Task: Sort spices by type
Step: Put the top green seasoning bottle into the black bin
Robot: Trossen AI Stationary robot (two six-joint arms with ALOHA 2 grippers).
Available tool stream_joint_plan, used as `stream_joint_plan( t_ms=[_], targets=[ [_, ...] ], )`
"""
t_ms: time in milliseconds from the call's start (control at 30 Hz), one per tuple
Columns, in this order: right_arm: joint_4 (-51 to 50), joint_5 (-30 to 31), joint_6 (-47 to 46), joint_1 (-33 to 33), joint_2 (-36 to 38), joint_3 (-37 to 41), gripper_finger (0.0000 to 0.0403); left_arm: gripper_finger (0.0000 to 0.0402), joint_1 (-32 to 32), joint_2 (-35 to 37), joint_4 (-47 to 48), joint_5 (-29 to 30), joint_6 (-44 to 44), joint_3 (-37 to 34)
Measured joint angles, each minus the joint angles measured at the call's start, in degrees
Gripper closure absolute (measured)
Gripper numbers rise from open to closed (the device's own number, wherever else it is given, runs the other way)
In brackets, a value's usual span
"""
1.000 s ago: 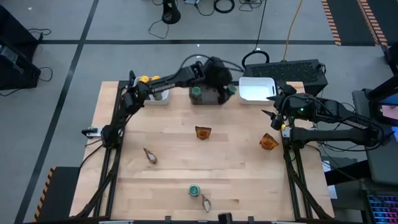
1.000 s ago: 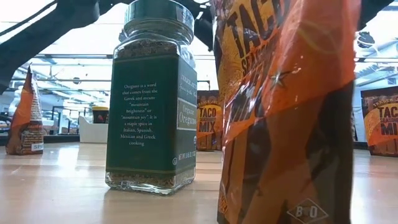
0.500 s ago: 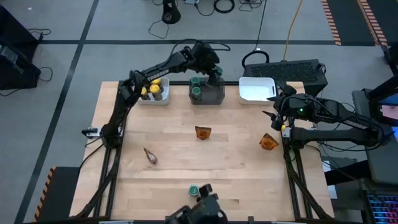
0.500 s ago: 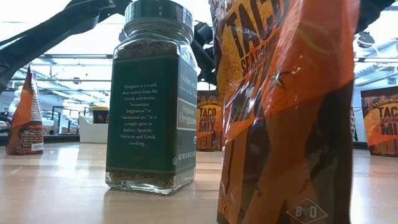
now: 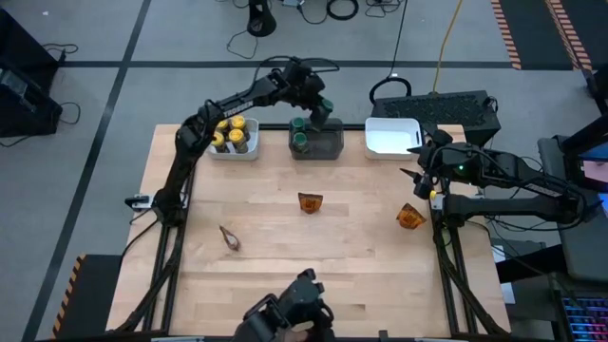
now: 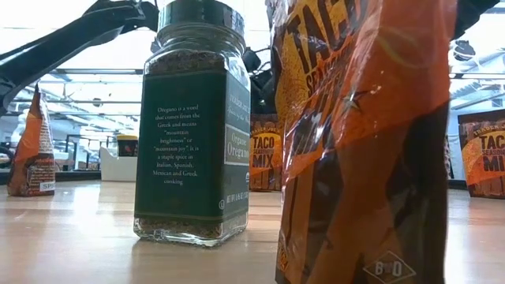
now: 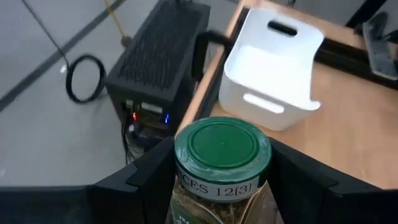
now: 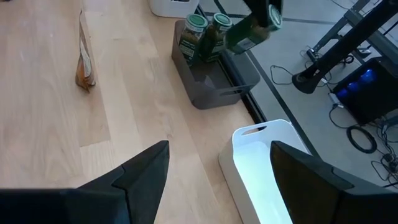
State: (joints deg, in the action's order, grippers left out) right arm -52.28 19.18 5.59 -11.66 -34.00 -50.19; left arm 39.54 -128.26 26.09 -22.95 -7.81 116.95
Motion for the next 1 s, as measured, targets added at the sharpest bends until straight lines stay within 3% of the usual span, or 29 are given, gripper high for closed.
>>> stream_joint_plan(
  t_ms=[433, 700, 833, 1000],
  targets=[
    [1.2, 0.0, -0.2, 0.0, 0.0, 0.0, 0.0140, 0.0174, 2.7, -0.3, -8.1, -14.1, -1.5, -6.9],
    [1.4, 0.2, -0.4, 0.0, 0.0, 0.0, 0.0140, 0.0173, 4.2, -0.2, -9.9, -19.6, -1.4, -9.2],
    [2.0, 0.2, -0.4, 0.0, 0.0, 0.0, 0.0140, 0.0173, 4.4, -0.2, -15.0, -24.6, 1.9, -9.4],
    [2.6, 0.2, -0.7, 0.0, 0.0, 0.0, 0.0140, 0.0173, 4.5, -0.1, -17.6, -25.1, 3.0, -9.3]
  ],
)
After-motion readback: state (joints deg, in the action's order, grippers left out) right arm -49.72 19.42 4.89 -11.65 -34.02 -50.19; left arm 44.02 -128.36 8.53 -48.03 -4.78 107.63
